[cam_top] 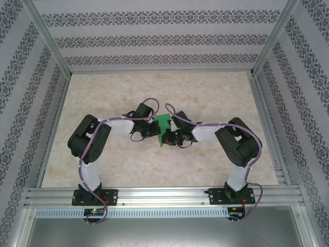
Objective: Fold a paper plane with a square sheet of paper (pick it up from the middle)
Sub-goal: Third fold the triangle at the center of the table.
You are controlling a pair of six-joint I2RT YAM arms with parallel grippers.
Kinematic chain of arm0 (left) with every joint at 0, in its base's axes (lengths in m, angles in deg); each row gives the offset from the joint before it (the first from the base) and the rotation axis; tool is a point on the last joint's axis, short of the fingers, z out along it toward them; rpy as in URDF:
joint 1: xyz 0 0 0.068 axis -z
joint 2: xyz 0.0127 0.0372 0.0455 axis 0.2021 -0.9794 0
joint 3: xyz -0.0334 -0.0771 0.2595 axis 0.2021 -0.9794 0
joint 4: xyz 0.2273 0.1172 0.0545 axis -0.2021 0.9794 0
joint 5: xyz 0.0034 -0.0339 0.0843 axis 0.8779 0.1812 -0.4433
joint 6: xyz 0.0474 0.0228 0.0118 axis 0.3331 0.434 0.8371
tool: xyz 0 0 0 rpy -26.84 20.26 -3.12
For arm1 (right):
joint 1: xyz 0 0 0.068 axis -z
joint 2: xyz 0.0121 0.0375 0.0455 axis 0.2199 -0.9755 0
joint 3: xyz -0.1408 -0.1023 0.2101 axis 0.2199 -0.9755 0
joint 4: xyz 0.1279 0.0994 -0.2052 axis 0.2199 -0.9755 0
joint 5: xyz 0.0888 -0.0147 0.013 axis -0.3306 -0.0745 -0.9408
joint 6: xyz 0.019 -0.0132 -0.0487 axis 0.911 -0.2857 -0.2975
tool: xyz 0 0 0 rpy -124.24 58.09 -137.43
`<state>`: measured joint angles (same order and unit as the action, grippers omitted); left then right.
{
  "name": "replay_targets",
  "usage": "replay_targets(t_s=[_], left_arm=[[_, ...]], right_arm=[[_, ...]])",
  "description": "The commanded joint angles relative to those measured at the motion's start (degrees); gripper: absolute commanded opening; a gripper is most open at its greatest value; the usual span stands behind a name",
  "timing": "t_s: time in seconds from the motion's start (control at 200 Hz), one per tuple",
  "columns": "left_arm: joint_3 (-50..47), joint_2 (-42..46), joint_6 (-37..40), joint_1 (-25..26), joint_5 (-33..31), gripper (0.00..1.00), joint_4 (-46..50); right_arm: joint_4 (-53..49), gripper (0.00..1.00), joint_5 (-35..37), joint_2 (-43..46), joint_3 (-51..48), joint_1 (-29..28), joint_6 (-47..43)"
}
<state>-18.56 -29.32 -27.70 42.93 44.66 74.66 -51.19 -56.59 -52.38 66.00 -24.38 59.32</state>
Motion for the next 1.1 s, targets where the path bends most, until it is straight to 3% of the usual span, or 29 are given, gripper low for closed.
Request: replay_targets(t_s=[0.0, 0.265, 0.929, 1.094], left_arm=[[-1.1, -0.3, 0.5, 0.6, -1.1, 0.03, 3.2], [-0.8, -0.3, 0.8, 0.6, -1.3, 0.03, 3.5], [-0.5, -0.8, 1.4, 0.6, -1.4, 0.03, 4.6], [-0.3, -1.0, 1.7, 0.6, -1.6, 0.03, 5.1]], right_arm=[[-2.7, 0.05, 1.0, -1.3, -0.2, 0.1, -1.1], [-2.0, 0.05, 3.3, 6.0, 2.3, 3.6, -1.4], [-5.9, 0.03, 6.4, -5.3, 7.7, 7.6, -2.2], [-5.2, 0.03, 5.2, -2.5, 7.9, 7.8, -2.5]])
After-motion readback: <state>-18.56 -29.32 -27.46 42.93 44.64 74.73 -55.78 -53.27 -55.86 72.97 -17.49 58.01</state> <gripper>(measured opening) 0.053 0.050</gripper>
